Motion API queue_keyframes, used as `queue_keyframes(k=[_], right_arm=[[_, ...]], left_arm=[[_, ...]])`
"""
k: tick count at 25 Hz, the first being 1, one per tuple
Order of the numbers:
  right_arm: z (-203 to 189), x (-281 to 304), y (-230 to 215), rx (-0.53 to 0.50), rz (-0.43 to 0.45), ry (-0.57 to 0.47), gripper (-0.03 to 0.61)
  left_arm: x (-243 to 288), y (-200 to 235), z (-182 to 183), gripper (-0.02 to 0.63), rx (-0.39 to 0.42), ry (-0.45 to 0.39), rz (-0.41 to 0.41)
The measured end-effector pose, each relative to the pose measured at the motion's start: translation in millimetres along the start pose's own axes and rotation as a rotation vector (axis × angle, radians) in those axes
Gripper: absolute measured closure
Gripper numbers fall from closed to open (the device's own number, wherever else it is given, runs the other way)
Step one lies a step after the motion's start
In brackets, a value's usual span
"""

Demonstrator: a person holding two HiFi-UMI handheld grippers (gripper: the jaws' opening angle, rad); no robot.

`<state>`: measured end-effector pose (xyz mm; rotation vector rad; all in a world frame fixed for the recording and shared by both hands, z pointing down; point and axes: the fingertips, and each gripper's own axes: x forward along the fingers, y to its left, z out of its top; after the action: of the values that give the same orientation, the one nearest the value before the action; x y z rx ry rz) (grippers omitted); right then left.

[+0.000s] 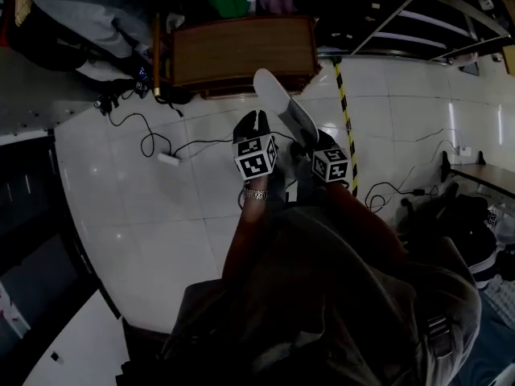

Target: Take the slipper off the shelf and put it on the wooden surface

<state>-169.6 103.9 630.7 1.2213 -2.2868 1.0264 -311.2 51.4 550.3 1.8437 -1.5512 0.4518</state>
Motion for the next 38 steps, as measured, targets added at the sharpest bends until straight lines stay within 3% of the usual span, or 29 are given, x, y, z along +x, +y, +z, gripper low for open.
queue_keyframes(k=[3,8,11,15,18,22,27,29,33,38], right_arm=[[-51,41,9,0.034,0.024,0.112,0.505],[-132,109,-44,0.269,-0.072,0.226,0.505],[-154,140,-85,0.367,-0.170,0.216,0.503],[-159,167,-117,0.417,-0.215,0.208,0.503],[-173,192,-122,0.456,-0.199,0.224,0.503],[-237,266,-103,0.576,-0.077,0.322,0.503],[-278,382,-153,0.738,-0.135,0.096,0.503],[-283,425,-165,0.747,-0.131,0.072,0.503],[-299,496,-211,0.647,-0.154,0.055,0.502],[-307,552,-241,0.828,-0.128,-0.031,0.502]], left_arm=[[2,28,-20,0.550,-0.017,0.022,0.025],[4,47,-57,0.549,0.014,0.067,0.025],[12,62,-88,0.550,0.017,0.103,0.025],[30,81,-124,0.550,0.013,0.141,0.035],[45,97,-137,0.549,0.003,0.146,0.048],[66,130,-152,0.549,0.006,0.086,0.089],[111,198,-210,0.549,-0.011,0.050,0.198],[115,231,-232,0.550,-0.023,0.044,0.261],[125,285,-261,0.551,-0.041,-0.010,0.355],[136,319,-284,0.551,-0.129,-0.063,0.391]])
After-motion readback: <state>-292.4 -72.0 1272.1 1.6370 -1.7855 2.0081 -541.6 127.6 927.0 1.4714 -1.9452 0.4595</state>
